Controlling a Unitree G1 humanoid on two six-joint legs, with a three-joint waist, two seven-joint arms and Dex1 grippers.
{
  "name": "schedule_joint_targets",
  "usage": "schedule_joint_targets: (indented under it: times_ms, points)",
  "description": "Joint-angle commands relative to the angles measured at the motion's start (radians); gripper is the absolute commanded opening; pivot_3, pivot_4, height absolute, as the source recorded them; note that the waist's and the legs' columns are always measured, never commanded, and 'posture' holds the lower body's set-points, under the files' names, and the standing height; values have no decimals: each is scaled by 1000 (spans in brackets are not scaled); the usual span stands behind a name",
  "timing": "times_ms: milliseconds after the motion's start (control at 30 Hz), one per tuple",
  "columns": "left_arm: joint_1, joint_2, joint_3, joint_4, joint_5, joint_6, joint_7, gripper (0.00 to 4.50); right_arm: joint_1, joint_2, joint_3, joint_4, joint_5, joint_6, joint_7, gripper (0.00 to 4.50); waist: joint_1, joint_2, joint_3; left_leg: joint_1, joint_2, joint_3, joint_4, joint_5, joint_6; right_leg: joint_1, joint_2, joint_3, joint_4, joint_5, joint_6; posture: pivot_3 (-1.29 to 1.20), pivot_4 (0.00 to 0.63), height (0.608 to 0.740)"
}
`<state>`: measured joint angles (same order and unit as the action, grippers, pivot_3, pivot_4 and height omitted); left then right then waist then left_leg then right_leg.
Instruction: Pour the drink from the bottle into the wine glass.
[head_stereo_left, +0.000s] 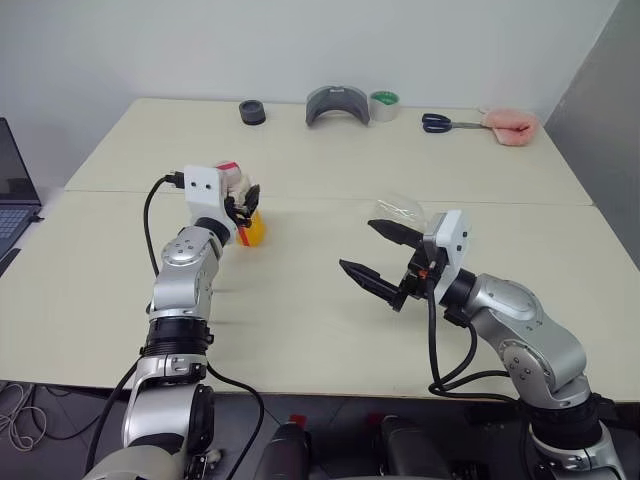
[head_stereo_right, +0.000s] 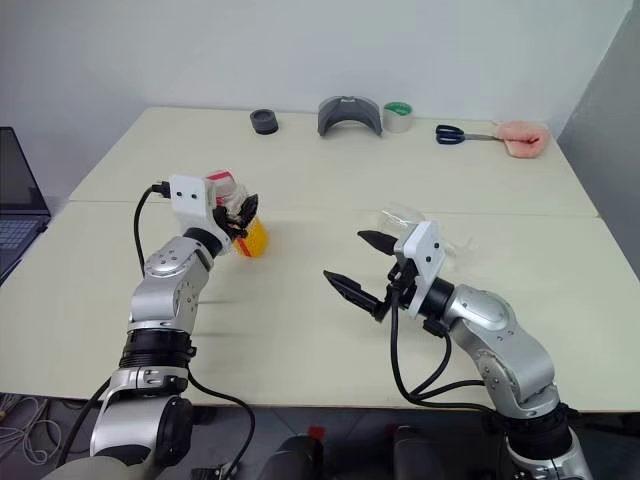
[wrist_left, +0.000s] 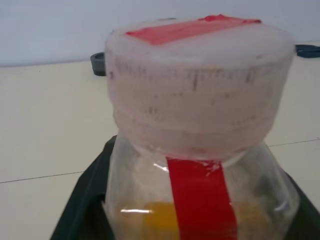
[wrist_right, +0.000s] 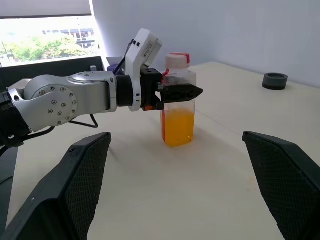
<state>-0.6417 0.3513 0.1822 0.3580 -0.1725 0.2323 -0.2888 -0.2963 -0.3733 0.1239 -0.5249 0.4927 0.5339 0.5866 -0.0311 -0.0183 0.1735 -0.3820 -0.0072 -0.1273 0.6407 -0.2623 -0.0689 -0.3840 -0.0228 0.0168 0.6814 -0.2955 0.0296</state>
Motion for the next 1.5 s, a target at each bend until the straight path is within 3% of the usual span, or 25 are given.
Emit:
schedule_joint_targets:
  times_ms: [33,1500]
  points:
    - [-27,11,6,-23,-2,-19,-1,1782,-3,6,3,-26,-2,-17,-3,4500,0,0,0,0,0,0,0,0,0,0,0,0,0,0,0,0,150,740]
    - [49,-5,-28,-211,-87,62,-145,1780,22,30,3,-40,-40,-56,-30,4500,0,0,0,0,0,0,0,0,0,0,0,0,0,0,0,0,150,740]
